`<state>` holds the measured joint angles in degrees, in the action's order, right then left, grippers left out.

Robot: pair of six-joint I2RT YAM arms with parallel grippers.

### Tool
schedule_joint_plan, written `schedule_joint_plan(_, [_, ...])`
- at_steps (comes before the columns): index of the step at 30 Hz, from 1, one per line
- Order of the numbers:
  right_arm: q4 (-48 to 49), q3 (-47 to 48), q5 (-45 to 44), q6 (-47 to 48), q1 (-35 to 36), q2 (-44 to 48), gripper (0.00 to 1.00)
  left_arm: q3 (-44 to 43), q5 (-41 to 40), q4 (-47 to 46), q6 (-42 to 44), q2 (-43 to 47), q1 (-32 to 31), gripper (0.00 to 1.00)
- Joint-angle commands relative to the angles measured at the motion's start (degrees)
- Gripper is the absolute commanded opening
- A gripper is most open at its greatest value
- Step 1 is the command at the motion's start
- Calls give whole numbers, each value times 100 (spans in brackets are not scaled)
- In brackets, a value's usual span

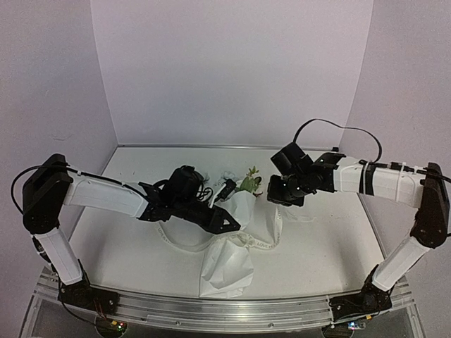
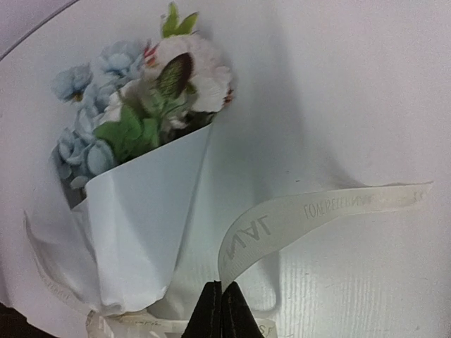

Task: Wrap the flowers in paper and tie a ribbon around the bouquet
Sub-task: Cross the half-tied ribbon over the folded bouquet.

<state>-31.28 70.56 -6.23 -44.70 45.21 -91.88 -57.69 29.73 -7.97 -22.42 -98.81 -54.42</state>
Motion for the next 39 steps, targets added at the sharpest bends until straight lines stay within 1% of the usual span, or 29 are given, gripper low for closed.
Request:
schedule_joint_plan(1, [416, 505, 1647, 1040, 37, -183, 0, 95, -187, -229, 111, 793, 250, 36])
schedule_joint_plan(5, [522, 942, 2789, 1405, 83, -313, 0, 218, -138, -146, 406, 1054, 531, 40])
schedule_joint_plan(8, [526, 1198, 3353, 1534, 148, -365, 0, 308, -55, -225, 782, 1193, 719, 45])
schedule_joint_plan(11, [526, 1289, 3652, 1622, 188, -342, 0, 506, -181, -557, 1462, 1379, 749, 48])
schedule_joint_plan(15, [525, 1402, 4052, 1655, 204, -356, 0, 819, -282, -1194, 2408, 1513, 757, 49])
schedule_joint_plan(17, [516, 1451, 4195, 1681, 216, -347, 0, 843, -298, -1345, 2805, 1498, 765, 49])
schedule_joint_plan(22, [507, 1458, 4368, 1758, 236, -269, 0, 941, -41, -1695, 3742, 1362, 775, 50])
schedule_joint_plan(25, [494, 1486, 4454, 1763, 248, -260, 0, 858, 111, -1784, 3920, 1187, 775, 51])
schedule_joint_plan(28, [467, 1462, 4437, 1802, 259, -234, 0, 617, 302, -1680, 4006, 910, 774, 51])
schedule_joint_plan(39, [240, 1461, 4429, 1966, 255, -209, 0, 187, 712, -2027, 3852, 323, 761, 52])
